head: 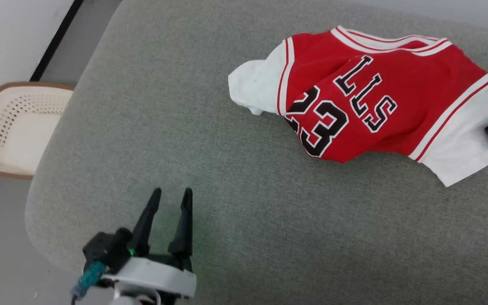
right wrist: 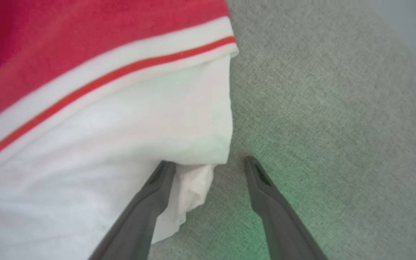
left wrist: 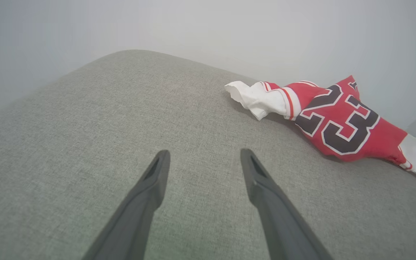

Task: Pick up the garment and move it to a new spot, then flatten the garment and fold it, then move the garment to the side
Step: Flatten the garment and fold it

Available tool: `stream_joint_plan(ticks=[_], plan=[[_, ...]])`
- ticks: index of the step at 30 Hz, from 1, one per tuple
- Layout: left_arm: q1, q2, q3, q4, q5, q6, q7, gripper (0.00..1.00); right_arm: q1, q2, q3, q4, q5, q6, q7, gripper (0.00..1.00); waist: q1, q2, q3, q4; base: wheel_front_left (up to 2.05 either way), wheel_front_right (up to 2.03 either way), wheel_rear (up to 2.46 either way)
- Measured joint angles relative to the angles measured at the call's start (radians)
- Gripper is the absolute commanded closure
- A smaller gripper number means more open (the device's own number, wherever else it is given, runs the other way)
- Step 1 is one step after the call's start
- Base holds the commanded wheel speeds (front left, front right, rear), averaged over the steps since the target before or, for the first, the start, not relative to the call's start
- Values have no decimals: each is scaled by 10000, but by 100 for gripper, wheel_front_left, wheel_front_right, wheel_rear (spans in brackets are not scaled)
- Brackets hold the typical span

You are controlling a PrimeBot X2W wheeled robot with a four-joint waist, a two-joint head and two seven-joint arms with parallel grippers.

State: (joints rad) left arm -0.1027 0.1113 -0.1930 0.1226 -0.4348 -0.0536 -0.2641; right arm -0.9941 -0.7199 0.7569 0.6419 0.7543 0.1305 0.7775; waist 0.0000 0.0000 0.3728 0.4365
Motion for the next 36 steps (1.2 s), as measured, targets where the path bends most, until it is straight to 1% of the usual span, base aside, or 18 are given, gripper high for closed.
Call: stream_joint_plan(ticks=[2,3,6,8,11,14,15,17,18,20,23,24,26,28,33,36], plan=[[-236,0,98,-46,59,-161,0,0,-175,-59,303,-23,174,-4,6,65,0,0,122,28,0,0,0],[-407,54,119,-61,90,-236,0,0,-260,-90,410,-19,278,-4,2,100,0,0,171,25,0,0,0],[-1189,395,178,-69,115,-443,2,0,-490,12,708,21,414,0,-29,100,0,0,246,-49,0,0,0],[-1943,805,142,-61,138,-535,232,0,-614,157,853,98,431,2,-221,100,0,0,275,-120,0,0,0],[-3403,1248,-48,21,-414,-702,872,0,-861,276,1072,230,468,10,-307,100,0,0,341,-210,0,0,0],[-5049,1806,-341,639,-811,-713,1774,0,-1192,443,1325,370,466,10,-349,100,0,0,444,-328,0,0,0],[-5619,1868,-464,995,-1139,-740,2144,0,-1300,516,1411,407,466,10,-359,100,0,0,485,-373,0,0,0],[-6645,1950,-1032,1724,-1839,-742,2987,0,-1511,642,1549,472,468,10,-397,100,0,0,572,-470,0,0,0],[-7093,1893,-1237,2132,-2418,-744,3475,0,-1615,702,1626,491,481,10,-412,100,0,0,614,-521,0,0,0],[-7929,1900,-1820,3147,-3446,-754,4826,0,-1792,802,1810,525,531,12,-468,100,0,0,693,-632,0,0,0],[-9062,2104,-2491,4571,-4257,-754,6222,0,-2069,940,2102,520,600,12,-456,100,0,0,811,-807,0,0,0],[-9373,2180,-2681,4986,-4383,-755,6495,0,-2160,984,2174,510,640,12,-456,100,0,0,852,-870,0,0,0],[-9922,2219,-2909,5804,-4684,-755,6911,0,-2350,1081,2380,462,727,10,-433,100,0,0,941,-1011,0,0,0],[-10326,2286,-3336,6360,-4823,-755,7264,0,-2541,1162,2598,407,802,12,-445,100,0,0,1035,-1159,0,0,0],[-10961,2366,-3858,7647,-5340,-755,7676,0,-2999,1279,3070,245,957,13,-579,100,0,0,1323,-1481,0,0,0],[-11216,2445,-4140,8159,-5411,-755,7653,0,-3255,1346,3319,153,1089,25,-639,100,0,0,1482,-1670,0,0,0]])
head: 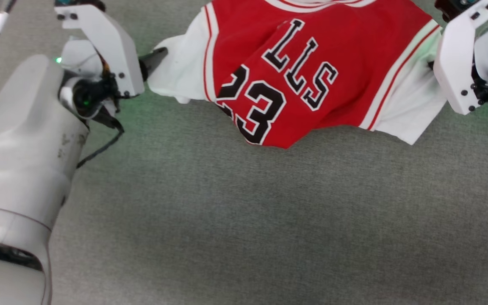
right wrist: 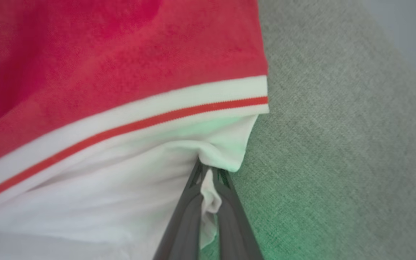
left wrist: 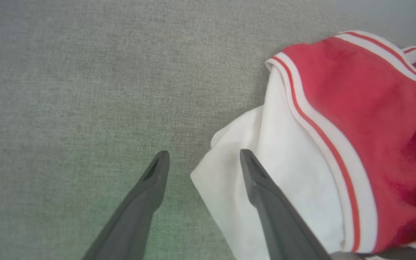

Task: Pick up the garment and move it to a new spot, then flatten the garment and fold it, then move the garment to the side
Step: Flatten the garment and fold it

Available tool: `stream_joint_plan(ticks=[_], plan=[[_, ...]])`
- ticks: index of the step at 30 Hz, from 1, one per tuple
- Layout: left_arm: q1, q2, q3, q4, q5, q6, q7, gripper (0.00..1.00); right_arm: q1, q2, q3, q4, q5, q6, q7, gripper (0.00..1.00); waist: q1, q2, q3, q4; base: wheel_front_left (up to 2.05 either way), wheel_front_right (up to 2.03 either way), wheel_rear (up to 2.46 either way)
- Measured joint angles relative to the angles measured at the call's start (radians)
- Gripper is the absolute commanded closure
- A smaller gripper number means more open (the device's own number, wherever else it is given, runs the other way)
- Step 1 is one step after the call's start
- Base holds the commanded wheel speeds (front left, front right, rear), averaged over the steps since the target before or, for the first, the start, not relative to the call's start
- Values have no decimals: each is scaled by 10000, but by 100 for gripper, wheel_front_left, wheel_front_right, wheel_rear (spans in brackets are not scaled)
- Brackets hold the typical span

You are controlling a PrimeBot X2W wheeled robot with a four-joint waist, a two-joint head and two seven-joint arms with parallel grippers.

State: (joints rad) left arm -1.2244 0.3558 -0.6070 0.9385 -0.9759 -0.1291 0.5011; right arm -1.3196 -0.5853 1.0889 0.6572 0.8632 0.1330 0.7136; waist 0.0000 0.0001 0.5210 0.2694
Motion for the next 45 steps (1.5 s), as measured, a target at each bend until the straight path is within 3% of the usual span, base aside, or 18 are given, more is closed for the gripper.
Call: stream_joint_plan(ticks=[5,12,15,16,19,22,28,32,33,37,41,45], plan=[[-162,-36,-198,736,-564,2,380,0,-355,86,382,-54,184,6,-119,100,0,0,238,-246,0,0,0],[-192,40,-192,487,-1743,4,920,0,-601,144,796,67,533,15,-326,100,0,0,341,-346,0,0,0],[-149,88,-299,247,-2144,4,1179,88,-658,192,926,174,633,15,-451,100,0,0,327,-346,0,0,0],[-146,119,-357,192,-2186,4,1170,100,-671,199,959,205,673,17,-548,100,0,0,326,-347,0,0,0],[-105,157,-566,82,-2282,2,915,100,-708,240,1030,341,755,17,-940,100,0,0,292,-367,0,0,0],[-145,263,-732,-104,-2173,2,-35,100,-709,276,986,610,807,19,-1601,100,0,0,196,-408,0,0,0],[-693,416,-663,-226,-1941,0,-2917,100,-1042,263,420,1737,805,-13,-3256,100,1,0,-111,-530,0,0,0],[-1437,401,-387,132,-1841,0,-4890,100,-2173,284,-403,2901,407,-13,-4640,100,1,0,-170,-698,0,0,0],[-1868,339,-334,330,-1722,0,-5795,100,-2855,441,-848,3687,67,-13,-5419,100,0,0,-94,-760,0,0,0],[-2828,63,-263,842,-1396,-4,-7193,100,-4436,1037,-1837,5448,-393,-13,-7298,100,0,0,106,-856,0,0,0],[-4164,46,583,1191,-1281,-23,-7612,100,-5772,1511,-2594,6182,-688,-13,-8629,100,1,0,207,-1004,0,0,0],[-5091,274,2476,324,-341,31,-7655,100,-6809,1509,-3392,6274,-895,-13,-9386,100,1,0,236,-1138,0,0,0]])
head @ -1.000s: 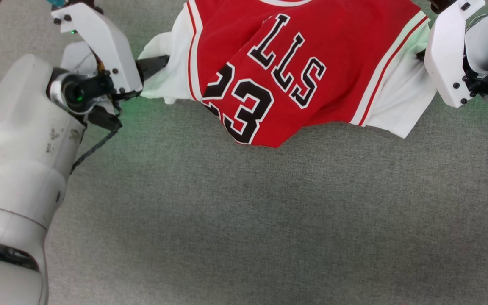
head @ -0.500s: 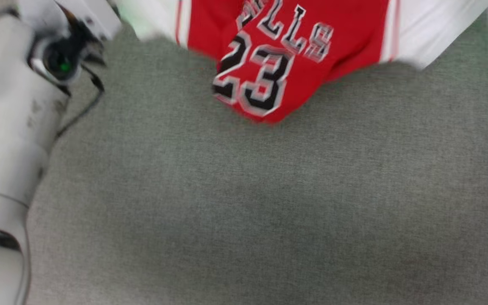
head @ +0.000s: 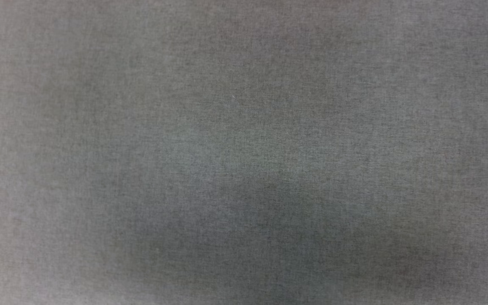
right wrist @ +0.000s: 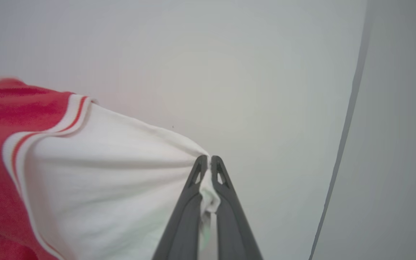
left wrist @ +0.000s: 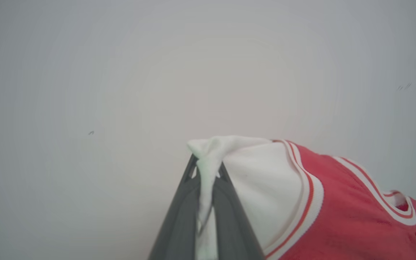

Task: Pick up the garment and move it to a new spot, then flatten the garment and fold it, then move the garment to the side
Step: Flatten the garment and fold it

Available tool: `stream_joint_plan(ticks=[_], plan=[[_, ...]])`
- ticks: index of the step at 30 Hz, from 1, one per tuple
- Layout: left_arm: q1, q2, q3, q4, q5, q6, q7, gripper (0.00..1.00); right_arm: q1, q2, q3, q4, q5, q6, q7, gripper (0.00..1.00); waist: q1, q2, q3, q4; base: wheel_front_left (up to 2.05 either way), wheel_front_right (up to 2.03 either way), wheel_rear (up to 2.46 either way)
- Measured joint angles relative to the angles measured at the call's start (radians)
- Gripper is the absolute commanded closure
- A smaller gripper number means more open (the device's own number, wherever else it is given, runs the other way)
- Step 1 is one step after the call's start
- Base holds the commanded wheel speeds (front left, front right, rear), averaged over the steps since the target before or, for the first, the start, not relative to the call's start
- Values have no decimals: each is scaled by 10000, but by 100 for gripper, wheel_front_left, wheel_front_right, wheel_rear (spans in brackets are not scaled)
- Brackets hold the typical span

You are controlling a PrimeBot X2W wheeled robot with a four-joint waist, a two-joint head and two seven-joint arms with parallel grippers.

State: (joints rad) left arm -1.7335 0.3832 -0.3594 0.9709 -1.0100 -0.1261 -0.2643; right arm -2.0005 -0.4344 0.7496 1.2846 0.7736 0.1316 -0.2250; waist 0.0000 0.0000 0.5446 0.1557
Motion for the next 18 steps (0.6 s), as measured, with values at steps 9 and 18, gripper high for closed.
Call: stream_joint_plan(ticks=[9,18], plan=[[1101,-782,721,-431,798,-29,2,100,543,-102,-566,25,-625,0,-224,100,0,0,-424,-43,0,0,0],[4300,151,-746,-3041,-2138,-46,1925,100,3414,-263,88,-836,-614,0,-307,100,0,0,-1014,-182,0,0,0]])
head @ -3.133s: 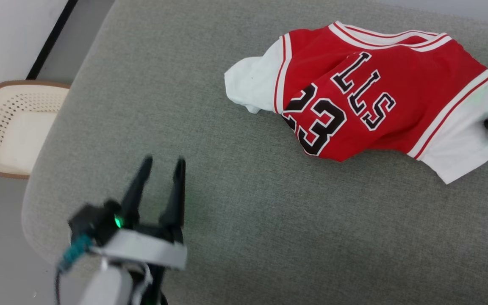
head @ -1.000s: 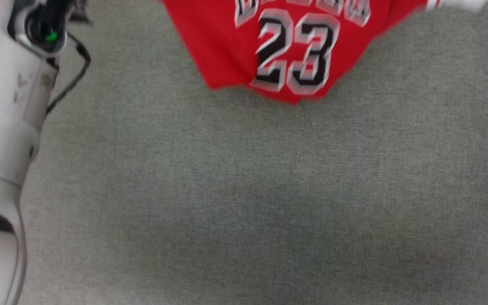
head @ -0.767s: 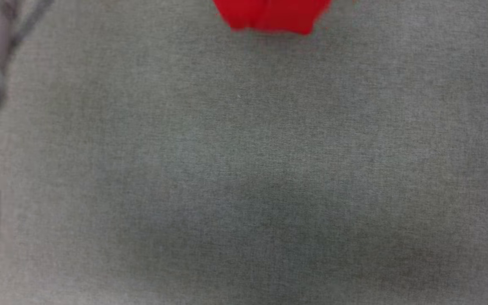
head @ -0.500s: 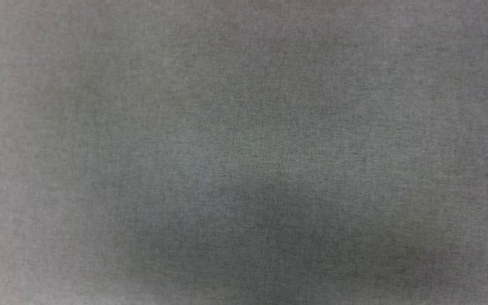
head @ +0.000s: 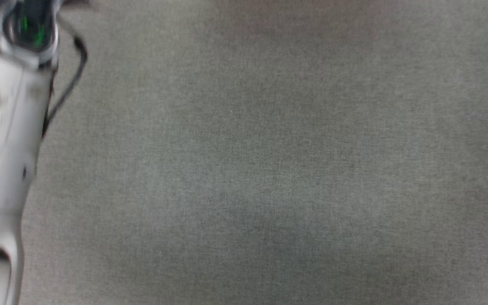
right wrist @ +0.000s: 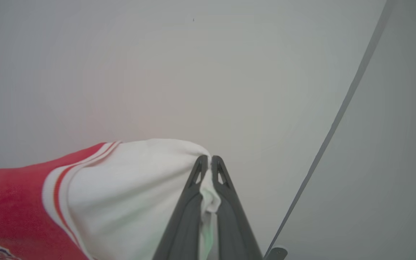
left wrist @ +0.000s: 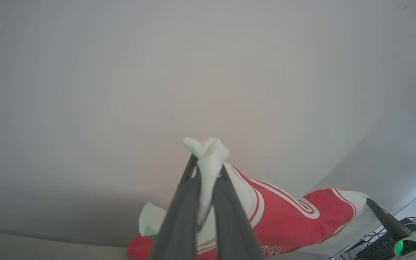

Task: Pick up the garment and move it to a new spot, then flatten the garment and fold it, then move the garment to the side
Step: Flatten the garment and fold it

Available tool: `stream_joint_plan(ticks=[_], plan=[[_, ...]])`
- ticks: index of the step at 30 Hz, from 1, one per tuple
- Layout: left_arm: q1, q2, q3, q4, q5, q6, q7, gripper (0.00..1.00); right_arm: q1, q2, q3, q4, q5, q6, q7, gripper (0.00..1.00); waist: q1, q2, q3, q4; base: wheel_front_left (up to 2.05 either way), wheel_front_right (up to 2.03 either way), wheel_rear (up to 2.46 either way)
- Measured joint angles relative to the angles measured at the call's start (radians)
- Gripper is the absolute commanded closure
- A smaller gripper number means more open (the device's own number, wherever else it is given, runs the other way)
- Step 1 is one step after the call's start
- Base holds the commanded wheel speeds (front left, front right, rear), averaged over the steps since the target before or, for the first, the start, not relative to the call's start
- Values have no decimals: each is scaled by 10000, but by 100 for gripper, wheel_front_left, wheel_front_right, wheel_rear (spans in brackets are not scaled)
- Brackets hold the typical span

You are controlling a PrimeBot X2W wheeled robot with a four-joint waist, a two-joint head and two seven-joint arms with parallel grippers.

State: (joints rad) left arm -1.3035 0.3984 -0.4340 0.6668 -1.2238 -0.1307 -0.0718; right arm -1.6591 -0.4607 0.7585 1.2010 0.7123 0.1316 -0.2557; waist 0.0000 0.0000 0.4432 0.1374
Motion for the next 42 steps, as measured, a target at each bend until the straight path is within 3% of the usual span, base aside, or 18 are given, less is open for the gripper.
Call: stream_joint_plan(ticks=[8,15,22,27,32,33,42], plan=[[3756,1269,-460,-2784,-1852,0,-280,100,3536,-1143,337,-2314,809,0,-29,100,0,0,-822,-169,0,0,0],[6841,2290,-516,-4665,-2686,0,-968,100,6646,-2257,-157,-4443,1358,0,-33,100,0,0,-1511,-351,0,0,0],[9686,2905,-234,-6148,-3175,0,-1613,100,9887,-3026,-1275,-7256,1256,0,593,100,0,0,-1991,-682,0,0,0],[11345,3141,42,-6853,-3147,-4,-1797,100,12251,-3542,-3208,-9394,807,0,1647,100,0,0,-2221,-908,0,0,0],[12718,3149,608,-7154,-3060,-8,-1879,100,14862,-3289,-5108,-11986,65,0,3739,100,0,0,-2295,-1102,0,0,0],[13431,3068,882,-7252,-2872,-8,-1887,100,16335,-2790,-6021,-13490,-385,0,5154,100,0,0,-2277,-1172,0,0,0],[14985,2769,1856,-7331,-2472,-8,-1898,100,18969,-1588,-7589,-16742,-744,-2,8395,100,0,0,-2083,-1217,0,0,0]])
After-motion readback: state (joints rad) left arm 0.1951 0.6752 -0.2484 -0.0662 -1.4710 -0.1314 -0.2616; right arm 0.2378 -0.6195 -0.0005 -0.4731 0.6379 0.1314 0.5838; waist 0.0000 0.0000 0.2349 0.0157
